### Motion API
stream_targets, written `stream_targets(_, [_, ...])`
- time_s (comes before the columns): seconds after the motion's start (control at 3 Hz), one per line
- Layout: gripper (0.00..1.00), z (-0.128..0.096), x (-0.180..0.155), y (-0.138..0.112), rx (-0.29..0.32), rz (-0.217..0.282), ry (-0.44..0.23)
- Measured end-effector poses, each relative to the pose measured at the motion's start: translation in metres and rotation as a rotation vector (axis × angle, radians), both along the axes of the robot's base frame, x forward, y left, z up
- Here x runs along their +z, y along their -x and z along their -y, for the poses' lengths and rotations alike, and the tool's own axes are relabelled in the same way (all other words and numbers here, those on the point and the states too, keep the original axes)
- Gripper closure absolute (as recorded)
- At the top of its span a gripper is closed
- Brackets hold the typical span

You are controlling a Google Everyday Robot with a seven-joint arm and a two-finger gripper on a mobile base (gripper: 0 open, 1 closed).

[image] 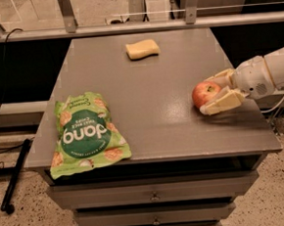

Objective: Pick apple

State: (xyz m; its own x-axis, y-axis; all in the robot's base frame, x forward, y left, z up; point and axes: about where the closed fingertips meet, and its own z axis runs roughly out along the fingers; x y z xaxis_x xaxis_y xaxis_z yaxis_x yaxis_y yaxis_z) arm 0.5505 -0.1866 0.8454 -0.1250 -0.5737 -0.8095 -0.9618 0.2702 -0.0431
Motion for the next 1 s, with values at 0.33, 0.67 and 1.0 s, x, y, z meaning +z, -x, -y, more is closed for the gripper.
stream_targets(0.33, [0.72,-0.011,0.021,0.001,0.005,-0.008,-0.040])
stream_targets(0.67, [0.96,-0.025,0.063,0.004,0.009,-0.025,-0.093])
stream_targets(1.0, [1.00,-0.026,0.064,0.004,0.008,-0.030,-0.096])
